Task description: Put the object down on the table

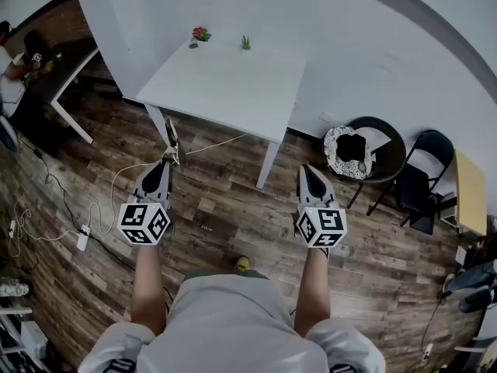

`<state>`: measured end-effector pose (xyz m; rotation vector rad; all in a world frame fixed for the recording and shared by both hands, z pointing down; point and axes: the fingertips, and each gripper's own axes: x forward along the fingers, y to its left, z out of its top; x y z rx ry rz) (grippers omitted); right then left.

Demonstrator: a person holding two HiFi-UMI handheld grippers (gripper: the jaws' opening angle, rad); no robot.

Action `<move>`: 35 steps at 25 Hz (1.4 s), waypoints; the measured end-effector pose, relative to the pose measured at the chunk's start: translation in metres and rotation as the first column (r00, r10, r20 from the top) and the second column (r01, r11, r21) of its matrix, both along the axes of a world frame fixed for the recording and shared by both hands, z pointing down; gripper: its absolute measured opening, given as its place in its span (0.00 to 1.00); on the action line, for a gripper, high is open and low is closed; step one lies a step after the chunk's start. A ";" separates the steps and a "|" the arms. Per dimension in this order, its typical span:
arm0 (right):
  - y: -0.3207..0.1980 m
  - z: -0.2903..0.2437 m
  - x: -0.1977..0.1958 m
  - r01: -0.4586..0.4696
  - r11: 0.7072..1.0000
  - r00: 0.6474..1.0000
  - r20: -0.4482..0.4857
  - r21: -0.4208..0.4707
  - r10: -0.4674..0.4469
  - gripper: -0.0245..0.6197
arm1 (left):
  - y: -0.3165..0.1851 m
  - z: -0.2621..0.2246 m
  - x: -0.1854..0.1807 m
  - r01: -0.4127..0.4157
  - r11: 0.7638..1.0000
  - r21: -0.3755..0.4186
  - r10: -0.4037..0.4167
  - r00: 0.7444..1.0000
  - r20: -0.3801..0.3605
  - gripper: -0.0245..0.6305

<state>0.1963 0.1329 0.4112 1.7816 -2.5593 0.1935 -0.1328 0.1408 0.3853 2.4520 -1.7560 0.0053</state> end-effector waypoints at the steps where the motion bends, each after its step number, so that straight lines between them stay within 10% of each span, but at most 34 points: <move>1: -0.006 0.001 0.003 0.002 1.000 1.000 0.004 0.001 -0.002 0.05 | -0.005 0.001 0.003 -0.001 1.000 0.000 0.001 1.000 0.000 0.07; 16: -0.092 0.006 0.030 -0.020 1.000 1.000 0.017 0.015 0.020 0.05 | -0.103 0.006 0.031 -0.026 1.000 0.010 0.026 1.000 -0.002 0.07; 35: -0.290 -0.004 -0.029 -0.083 0.996 0.996 0.012 0.010 0.083 0.05 | -0.318 0.013 -0.007 -0.130 0.991 -0.016 0.129 0.991 -0.025 0.07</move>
